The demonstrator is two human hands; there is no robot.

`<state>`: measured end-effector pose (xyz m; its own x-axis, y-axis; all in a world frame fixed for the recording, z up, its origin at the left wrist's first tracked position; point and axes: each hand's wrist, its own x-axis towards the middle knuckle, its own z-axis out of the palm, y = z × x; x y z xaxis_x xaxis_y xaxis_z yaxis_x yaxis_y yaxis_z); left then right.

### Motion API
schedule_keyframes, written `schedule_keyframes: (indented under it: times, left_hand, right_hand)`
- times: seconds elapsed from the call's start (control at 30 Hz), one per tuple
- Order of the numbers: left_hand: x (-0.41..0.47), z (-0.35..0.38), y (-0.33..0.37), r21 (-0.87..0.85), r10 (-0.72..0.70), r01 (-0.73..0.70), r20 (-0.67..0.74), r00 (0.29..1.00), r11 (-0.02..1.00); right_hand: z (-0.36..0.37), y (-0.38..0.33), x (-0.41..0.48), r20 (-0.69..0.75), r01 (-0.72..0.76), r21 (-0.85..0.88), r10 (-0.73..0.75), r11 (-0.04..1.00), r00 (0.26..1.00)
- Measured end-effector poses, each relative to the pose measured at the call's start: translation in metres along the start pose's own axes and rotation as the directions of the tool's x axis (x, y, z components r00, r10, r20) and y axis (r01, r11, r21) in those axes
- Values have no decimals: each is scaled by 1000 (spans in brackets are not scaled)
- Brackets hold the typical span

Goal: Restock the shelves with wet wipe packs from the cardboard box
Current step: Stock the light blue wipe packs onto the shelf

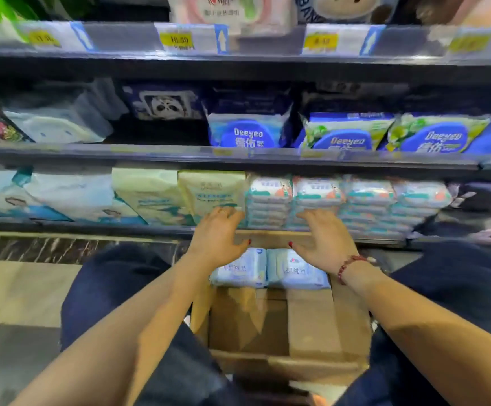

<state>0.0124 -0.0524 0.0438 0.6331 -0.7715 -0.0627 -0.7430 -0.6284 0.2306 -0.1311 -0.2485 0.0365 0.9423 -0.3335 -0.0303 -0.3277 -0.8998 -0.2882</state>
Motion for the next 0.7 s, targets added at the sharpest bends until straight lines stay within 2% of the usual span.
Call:
schedule_keyframes:
  times: [0.17,0.27,0.37,0.47,0.6,0.7]
  left_hand:
    - [-3,76,-11,-178,-217,240,137,966,954]
    - [1,115,-19,-249,-332,370,183,925,895]
    - [6,149,-28,-285,-445,510,264,856,812]
    - [9,176,-38,-303,-507,594,322,800,745]
    - [12,197,-53,-299,-576,683,374,727,667]
    - [16,209,-62,-312,-607,733,415,677,604]
  right_hand:
    - [59,27,-5,214,-143,-84,158,986,964]
    - [91,42,4,276,-236,23,221,971,935]
    - [118,52,14,302,-355,118,307,927,902]
    - [150,68,15,374,-436,95,374,895,849]
    - [175,89,3,393,-623,149,533,768,750]
    - [188,105,4,437,-688,180,569,703,696]
